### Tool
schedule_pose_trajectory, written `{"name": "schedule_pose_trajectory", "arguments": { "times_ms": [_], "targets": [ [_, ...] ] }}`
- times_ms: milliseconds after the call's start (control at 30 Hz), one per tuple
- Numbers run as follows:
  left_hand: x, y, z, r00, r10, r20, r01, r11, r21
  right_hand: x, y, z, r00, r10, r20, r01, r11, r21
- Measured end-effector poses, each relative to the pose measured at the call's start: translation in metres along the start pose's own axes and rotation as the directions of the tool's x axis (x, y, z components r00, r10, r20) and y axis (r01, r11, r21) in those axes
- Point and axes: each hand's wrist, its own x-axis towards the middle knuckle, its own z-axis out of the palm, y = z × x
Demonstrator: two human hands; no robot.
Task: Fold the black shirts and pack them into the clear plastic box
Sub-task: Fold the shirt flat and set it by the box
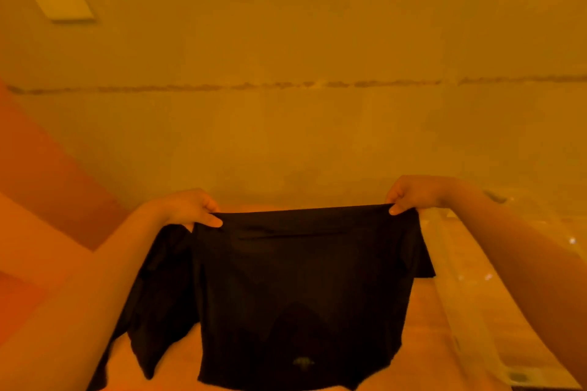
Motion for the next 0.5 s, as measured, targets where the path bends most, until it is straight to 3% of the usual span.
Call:
{"name": "schedule_pose_trajectory", "arguments": {
  "times_ms": [133,267,333,400,467,500],
  "targets": [
    [0.101,-0.024,0.018,1.0,-0.025,0.018,0.025,1.0,0.007,0.104,0.022,0.016,0.991,0.129,-0.028,-0.131,0.988,-0.081],
    [0.174,-0.052,0.039,0.968,-0.04,-0.249,0.039,0.999,-0.007,0.181,0.036,0.044,0.962,0.185,-0.201,-0.235,0.935,-0.265],
    [0.184,-0.054,0.054,0.884,0.015,-0.466,0.048,0.991,0.123,0.195,0.041,0.06,0.926,0.193,-0.326,-0.277,0.932,-0.235],
    [0.181,-0.053,0.076,0.745,0.213,-0.632,-0.015,0.953,0.303,0.193,0.044,0.084,0.867,0.063,-0.494,-0.217,0.941,-0.261],
    [0.169,-0.048,0.109,0.663,0.387,-0.641,-0.103,0.895,0.434,0.18,0.043,0.115,0.804,-0.109,-0.584,-0.115,0.936,-0.333],
    [0.16,-0.046,0.129,0.68,0.429,-0.594,-0.13,0.869,0.477,0.17,0.04,0.132,0.8,-0.156,-0.579,-0.073,0.933,-0.353]
  ]
}}
